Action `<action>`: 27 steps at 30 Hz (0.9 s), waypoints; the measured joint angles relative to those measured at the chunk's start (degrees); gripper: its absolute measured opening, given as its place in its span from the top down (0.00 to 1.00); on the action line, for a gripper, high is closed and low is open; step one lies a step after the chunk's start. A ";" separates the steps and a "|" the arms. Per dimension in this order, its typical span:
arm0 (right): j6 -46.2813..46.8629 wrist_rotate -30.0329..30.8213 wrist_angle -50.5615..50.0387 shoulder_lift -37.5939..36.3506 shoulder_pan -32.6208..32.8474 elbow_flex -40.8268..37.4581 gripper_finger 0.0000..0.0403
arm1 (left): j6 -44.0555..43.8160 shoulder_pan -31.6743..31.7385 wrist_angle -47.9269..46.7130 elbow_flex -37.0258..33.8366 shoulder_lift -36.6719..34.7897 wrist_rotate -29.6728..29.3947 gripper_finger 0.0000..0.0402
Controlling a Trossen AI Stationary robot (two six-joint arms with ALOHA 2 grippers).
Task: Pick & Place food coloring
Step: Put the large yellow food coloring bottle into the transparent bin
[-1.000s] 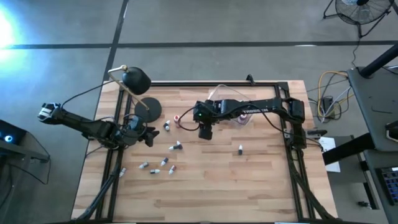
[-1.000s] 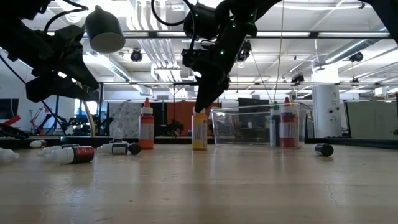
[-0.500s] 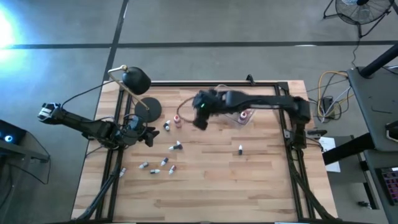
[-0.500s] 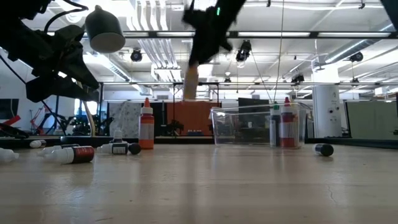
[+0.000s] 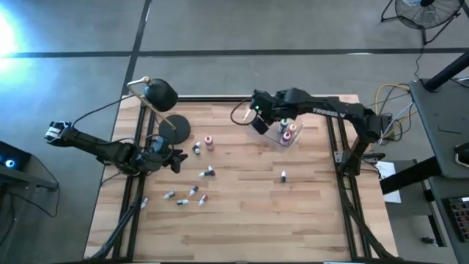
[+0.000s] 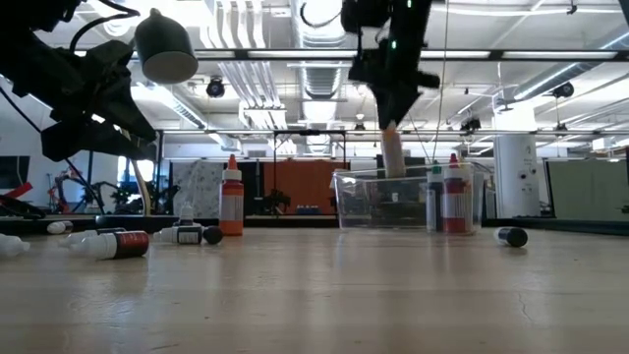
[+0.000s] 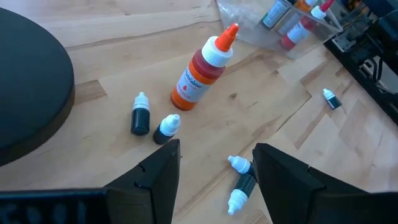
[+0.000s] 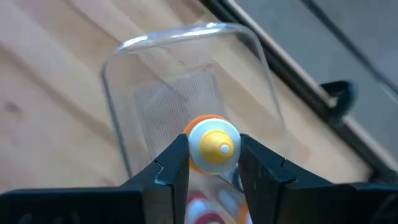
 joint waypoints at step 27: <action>6.24 -1.93 16.59 0.10 -8.11 -17.59 0.58 | -1.63 0.00 0.06 0.00 -0.02 -0.04 0.56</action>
